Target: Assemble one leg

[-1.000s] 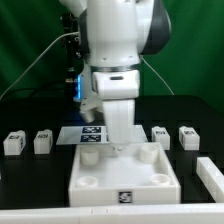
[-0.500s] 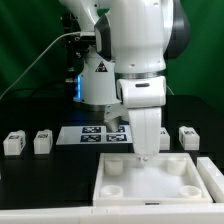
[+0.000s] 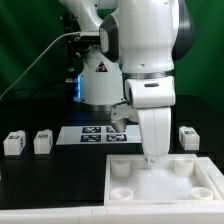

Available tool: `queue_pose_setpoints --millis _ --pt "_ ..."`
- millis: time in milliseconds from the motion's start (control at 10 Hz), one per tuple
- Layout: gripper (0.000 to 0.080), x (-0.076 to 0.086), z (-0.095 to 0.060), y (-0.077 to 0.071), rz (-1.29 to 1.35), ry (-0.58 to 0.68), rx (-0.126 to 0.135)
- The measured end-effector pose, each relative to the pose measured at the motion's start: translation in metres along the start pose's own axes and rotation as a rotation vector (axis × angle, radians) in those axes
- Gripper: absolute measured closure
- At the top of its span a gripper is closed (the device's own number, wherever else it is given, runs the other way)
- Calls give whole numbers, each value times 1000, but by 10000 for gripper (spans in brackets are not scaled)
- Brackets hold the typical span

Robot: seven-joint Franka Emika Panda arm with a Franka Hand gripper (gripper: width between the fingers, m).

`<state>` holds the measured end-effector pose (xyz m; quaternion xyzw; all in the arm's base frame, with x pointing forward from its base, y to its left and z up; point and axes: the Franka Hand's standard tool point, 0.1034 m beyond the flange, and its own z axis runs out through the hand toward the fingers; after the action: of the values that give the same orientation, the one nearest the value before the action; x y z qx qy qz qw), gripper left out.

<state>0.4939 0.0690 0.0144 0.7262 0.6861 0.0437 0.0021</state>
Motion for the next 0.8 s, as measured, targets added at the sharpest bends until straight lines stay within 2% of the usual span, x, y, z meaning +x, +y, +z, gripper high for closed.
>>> queue_pose_setpoints --millis 100,200,300,400,500,600,700,800 --pt "741 0 0 0 2 5 -15" --pt "691 0 0 0 3 5 -14" --pt "691 0 0 0 4 5 -14" --pt "526 -1 0 0 4 5 -14" --pt "323 -1 0 0 4 5 -14" --pt "323 -1 0 0 4 5 -14" --pt "210 -1 0 0 4 5 -14" --pt "162 -1 0 0 4 5 -14"
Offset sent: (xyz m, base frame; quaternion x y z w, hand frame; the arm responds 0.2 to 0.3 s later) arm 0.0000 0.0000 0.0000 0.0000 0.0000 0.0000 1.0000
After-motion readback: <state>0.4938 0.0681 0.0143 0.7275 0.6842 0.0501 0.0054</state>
